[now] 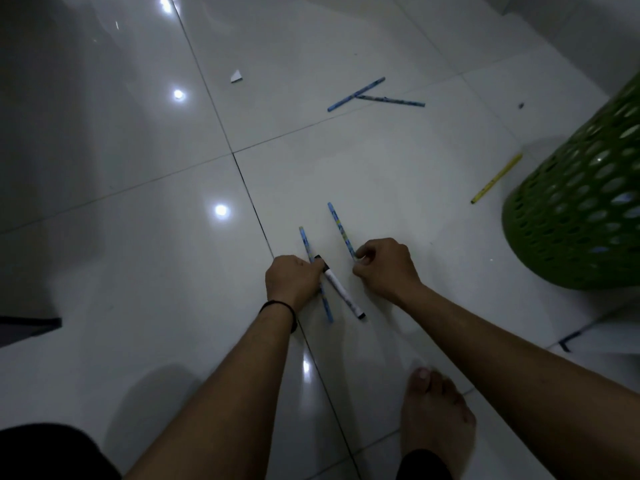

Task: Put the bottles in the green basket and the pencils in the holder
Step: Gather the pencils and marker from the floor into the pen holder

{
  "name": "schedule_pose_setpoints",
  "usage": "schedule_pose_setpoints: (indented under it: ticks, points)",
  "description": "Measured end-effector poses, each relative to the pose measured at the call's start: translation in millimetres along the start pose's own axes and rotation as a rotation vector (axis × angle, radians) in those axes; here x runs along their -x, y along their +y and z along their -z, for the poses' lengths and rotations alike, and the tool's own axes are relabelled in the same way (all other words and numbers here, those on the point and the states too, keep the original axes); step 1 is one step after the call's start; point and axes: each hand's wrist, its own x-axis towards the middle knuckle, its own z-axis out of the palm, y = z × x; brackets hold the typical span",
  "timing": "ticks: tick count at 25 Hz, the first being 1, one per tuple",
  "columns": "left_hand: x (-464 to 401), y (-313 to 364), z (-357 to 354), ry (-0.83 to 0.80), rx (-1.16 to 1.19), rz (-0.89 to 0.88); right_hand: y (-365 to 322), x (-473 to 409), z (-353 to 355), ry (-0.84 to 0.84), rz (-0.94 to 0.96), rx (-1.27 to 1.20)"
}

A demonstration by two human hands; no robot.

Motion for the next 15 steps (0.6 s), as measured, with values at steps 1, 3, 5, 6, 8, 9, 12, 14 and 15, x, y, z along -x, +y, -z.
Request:
schedule_pose_setpoints:
  ticks: [1, 3, 5, 6, 8, 9, 12, 14, 15]
  points:
    - [-2.2, 4.0, 1.1, -0.033, 0.129, 0.000, -2.3, 0.5, 1.5, 0.013, -0.006, -0.059]
    - [-7.0, 13.3, 2.0, -0.094, 0.326, 0.015, -8.8, 1.7, 3.5, 0.026, 0.000, -0.148]
    - [-9.8, 23.8, 0.3, -0.158, 0.456, 0.035, -15.0, 3.7, 4.9, 0.019, 0.003, -0.211]
    - [-10.8, 28.8, -1.4, -0.186, 0.497, 0.040, -17.6, 5.1, 5.1, 0.008, 0.002, -0.228]
    - [-10.7, 39.1, -4.7, -0.233, 0.559, 0.059, -20.5, 7.0, 4.9, -0.008, 0.005, -0.241]
    - [-10.7, 43.1, -6.3, -0.254, 0.591, 0.077, -21.4, 7.8, 4.8, -0.003, 0.005, -0.244]
    - [-9.8, 50.3, -10.2, -0.319, 0.688, 0.114, -20.9, 7.5, 7.0, 0.007, -0.009, -0.264]
    - [-8.9, 52.6, -12.9, -0.348, 0.689, 0.099, -18.3, 5.7, 9.7, 0.002, -0.017, -0.265]
    - [-8.8, 54.6, -14.1, -0.357, 0.668, 0.085, -16.7, 4.2, 11.4, 0.005, -0.019, -0.261]
